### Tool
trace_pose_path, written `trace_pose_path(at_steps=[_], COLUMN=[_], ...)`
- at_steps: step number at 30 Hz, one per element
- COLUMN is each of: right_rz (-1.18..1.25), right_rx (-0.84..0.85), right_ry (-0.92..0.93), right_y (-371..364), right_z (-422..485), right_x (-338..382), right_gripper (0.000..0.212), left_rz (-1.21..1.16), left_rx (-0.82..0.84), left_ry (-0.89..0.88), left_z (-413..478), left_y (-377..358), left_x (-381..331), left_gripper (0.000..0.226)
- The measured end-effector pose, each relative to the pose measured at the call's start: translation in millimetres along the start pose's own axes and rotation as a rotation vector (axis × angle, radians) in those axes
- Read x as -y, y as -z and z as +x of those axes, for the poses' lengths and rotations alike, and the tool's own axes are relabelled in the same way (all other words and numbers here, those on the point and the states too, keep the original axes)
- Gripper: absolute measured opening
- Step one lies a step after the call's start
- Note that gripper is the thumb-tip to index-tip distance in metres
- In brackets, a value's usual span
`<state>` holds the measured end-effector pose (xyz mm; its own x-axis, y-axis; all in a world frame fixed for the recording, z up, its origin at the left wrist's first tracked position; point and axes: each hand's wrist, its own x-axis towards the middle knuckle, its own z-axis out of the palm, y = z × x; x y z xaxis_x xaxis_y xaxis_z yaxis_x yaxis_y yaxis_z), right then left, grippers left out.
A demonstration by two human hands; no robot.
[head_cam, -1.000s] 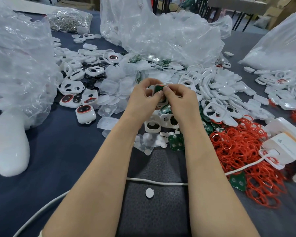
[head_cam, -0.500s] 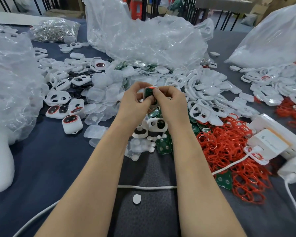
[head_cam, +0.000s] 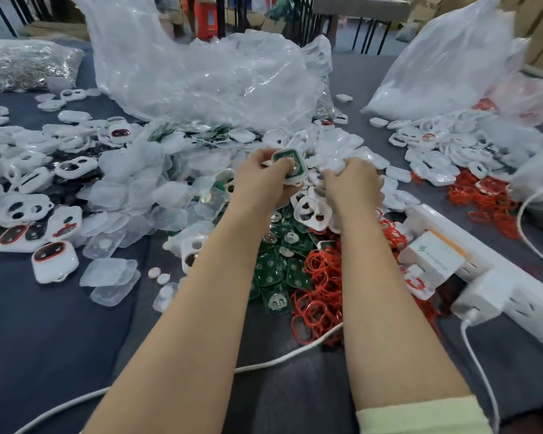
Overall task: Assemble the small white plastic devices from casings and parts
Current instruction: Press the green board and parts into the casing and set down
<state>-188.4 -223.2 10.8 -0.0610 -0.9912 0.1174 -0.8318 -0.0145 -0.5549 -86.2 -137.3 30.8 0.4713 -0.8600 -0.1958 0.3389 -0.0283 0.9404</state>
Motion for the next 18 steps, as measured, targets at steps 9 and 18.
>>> trace_pose_path(at_steps=[9, 18], right_rz=[0.474, 1.276], right_rx=[-0.148, 0.503], right_ry=[0.159, 0.152], right_y=[0.7, -19.5], right_z=[-21.0, -81.5], right_x=[14.9, 54.8], right_gripper=[0.026, 0.019], left_rz=[-0.037, -0.016], left_rx=[-0.032, -0.168], left_ry=[0.005, -0.087], left_z=[-6.3, -22.1], left_y=[14.8, 88.7], left_x=[2.7, -2.4], left_gripper=[0.013, 0.02])
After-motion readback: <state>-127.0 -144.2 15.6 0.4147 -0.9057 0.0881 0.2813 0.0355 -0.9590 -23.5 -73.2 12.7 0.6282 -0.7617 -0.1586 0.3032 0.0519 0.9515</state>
